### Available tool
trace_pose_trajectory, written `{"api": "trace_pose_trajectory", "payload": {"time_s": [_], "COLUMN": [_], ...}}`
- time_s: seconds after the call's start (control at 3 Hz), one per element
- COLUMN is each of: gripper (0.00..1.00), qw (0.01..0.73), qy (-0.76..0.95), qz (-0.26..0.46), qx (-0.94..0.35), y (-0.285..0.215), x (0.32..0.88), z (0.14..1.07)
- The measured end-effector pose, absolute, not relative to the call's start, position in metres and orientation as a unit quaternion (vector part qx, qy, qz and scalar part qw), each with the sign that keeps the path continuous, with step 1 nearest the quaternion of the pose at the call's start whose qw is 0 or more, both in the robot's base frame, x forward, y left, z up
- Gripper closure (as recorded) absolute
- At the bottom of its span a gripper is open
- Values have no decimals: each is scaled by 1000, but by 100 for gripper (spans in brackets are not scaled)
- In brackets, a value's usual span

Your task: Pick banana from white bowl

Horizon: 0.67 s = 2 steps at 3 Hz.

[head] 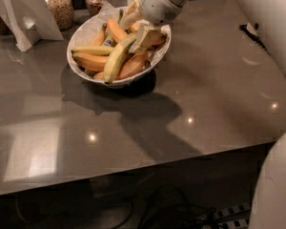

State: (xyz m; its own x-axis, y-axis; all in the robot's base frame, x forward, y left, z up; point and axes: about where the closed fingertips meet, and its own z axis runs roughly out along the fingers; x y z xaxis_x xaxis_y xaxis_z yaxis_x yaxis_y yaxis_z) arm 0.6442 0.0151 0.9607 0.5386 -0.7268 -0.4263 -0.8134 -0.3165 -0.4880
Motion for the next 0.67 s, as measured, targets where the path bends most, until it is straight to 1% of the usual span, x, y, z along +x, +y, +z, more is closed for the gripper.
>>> {"api": "trace_pose_trajectory", "payload": {"time_s": [0.67], "gripper": [47], "qw": [332], "qy": [474], "qz": [76], "qx": [-812], "y": [22], "x": [651], "z": [949]}}
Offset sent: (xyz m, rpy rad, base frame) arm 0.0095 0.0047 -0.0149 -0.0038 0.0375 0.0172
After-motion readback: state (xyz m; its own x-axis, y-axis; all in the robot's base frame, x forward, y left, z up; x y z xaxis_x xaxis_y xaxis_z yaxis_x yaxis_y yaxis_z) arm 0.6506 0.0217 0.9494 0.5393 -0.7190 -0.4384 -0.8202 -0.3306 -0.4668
